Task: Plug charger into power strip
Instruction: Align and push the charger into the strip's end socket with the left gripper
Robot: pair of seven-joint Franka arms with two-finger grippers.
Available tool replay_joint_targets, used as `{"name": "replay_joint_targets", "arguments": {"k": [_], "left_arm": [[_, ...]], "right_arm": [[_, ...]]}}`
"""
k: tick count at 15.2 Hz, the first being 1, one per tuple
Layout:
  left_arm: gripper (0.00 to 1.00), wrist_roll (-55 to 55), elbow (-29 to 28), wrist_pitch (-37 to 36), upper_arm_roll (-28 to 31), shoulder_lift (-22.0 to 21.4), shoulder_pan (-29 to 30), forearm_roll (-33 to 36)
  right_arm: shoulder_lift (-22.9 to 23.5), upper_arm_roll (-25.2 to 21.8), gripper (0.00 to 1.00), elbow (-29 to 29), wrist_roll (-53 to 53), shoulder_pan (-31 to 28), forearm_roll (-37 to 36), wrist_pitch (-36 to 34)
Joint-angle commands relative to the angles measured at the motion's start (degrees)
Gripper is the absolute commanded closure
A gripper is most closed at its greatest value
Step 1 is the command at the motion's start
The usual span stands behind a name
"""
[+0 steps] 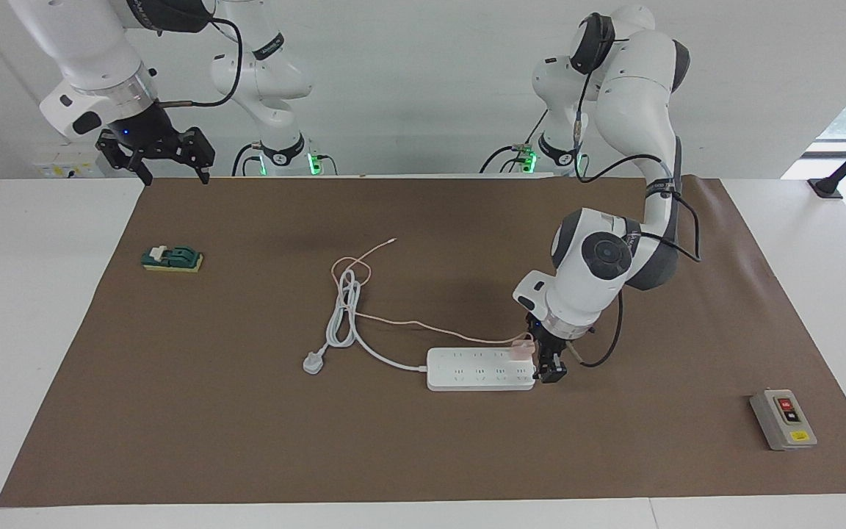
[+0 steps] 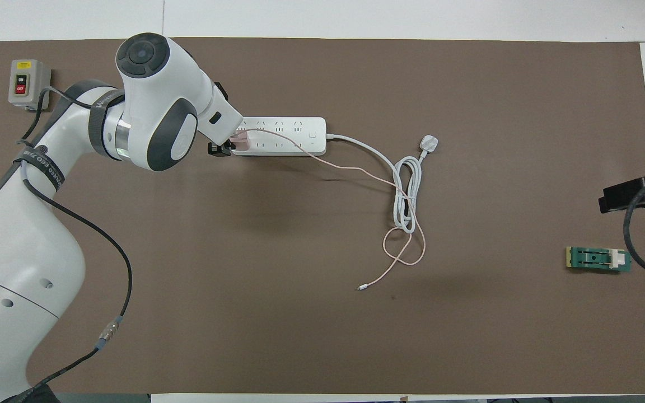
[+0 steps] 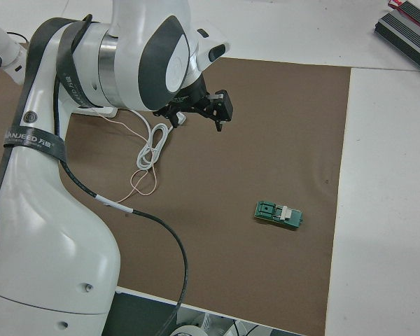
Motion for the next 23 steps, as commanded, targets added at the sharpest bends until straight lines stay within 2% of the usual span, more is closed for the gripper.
{"name": "replay_joint_targets", "arguments": {"k": [1,5,9,12,16,17,18,19,23], "left_arm": [[1.0,0.73,1.32,-0.38,-0.29,1.15,0.2,-0.67],[1.0,0.99,-1.3,0.31,-0.37,0.62,0.73,-0.4],[1.0,2.4,-5.79,4.79,-0.73,-0.61,1.87,0.03],[1.0,8.27,-5.8,7.69,-0.73,-0.35,2.66,0.39],[1.0,8.56,-6.32,8.49,-0.73,-0.43,2.66,0.48],[0.73,8.29,-6.15,8.32,-0.81,-0.43,2.66,0.48],[0.32,8.38,-5.71,7.62,-0.9,-0.43,2.66,0.3],[0.0,8.12,-4.75,5.61,-0.9,-0.43,2.66,0.21],[0.0,7.59,-2.46,1.38,-1.61,-1.74,3.28,-2.5]], "right_arm": [[-1.15,0.34,0.0,-0.86,0.89,-0.45,-0.83,-0.71],[-1.15,0.34,0.0,-0.86,0.89,-0.45,-0.83,-0.71],[-1.15,0.34,0.0,-0.86,0.89,-0.36,-0.83,-0.71],[-1.15,0.34,0.0,-0.86,0.89,-0.45,-0.83,-0.71],[-1.15,0.34,0.0,-0.86,0.89,-0.45,-0.83,-0.71],[-1.15,0.34,0.0,-0.86,0.89,-0.45,-0.83,-0.71],[-1.15,0.34,0.0,-0.86,0.89,-0.45,-0.83,-0.71],[-1.15,0.34,0.0,-0.86,0.89,-0.45,-0.83,-0.71],[-1.15,0.34,0.0,-0.86,0.89,-0.45,-0.83,-0.71]]}}
